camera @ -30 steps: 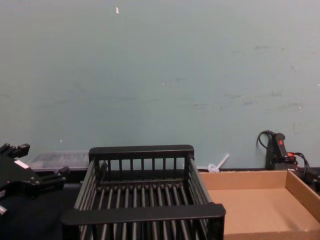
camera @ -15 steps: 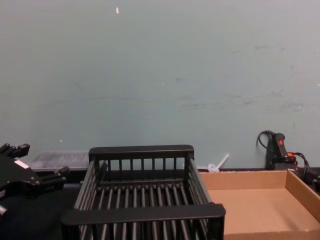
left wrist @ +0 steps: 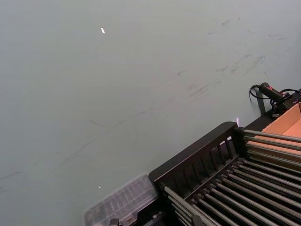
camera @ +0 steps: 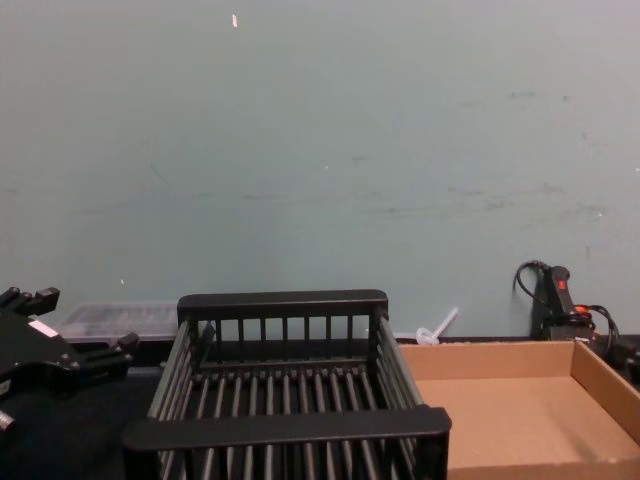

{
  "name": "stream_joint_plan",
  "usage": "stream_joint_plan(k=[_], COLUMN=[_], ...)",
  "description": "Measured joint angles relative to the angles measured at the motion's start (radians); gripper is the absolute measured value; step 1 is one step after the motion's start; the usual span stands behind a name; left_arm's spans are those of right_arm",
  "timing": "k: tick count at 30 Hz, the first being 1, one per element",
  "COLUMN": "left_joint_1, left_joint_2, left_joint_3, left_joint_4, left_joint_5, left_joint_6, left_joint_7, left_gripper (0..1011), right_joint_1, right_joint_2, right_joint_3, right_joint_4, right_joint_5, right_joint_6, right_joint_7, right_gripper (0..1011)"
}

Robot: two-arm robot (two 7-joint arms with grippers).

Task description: Pick up the white tape and place it into the black box , Pick up the silver tape and place it into the brown box.

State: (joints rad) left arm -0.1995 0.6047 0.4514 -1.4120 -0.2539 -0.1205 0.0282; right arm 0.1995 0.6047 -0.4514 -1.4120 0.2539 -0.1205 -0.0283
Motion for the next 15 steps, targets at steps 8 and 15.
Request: stream_joint_plan(k=[8, 15], left_joint_1=[0.0, 0.0], left_joint_2=[0.0, 0.0], left_joint_3=[0.0, 0.0], left_joint_4=[0.0, 0.0], left_joint_5=[0.0, 0.0], left_joint_6=[0.0, 0.0], left_joint_7=[0.0, 0.0], left_gripper=[1002, 1001], right_joint_1=[0.0, 0.0], right_joint_2=[0.0, 0.0], right_joint_3=[0.0, 0.0], right_joint_4=[0.0, 0.0], right_joint_5=[0.0, 0.0], right_joint_6=[0.0, 0.0], right_joint_7=[0.0, 0.0], right_gripper=[1002, 1002])
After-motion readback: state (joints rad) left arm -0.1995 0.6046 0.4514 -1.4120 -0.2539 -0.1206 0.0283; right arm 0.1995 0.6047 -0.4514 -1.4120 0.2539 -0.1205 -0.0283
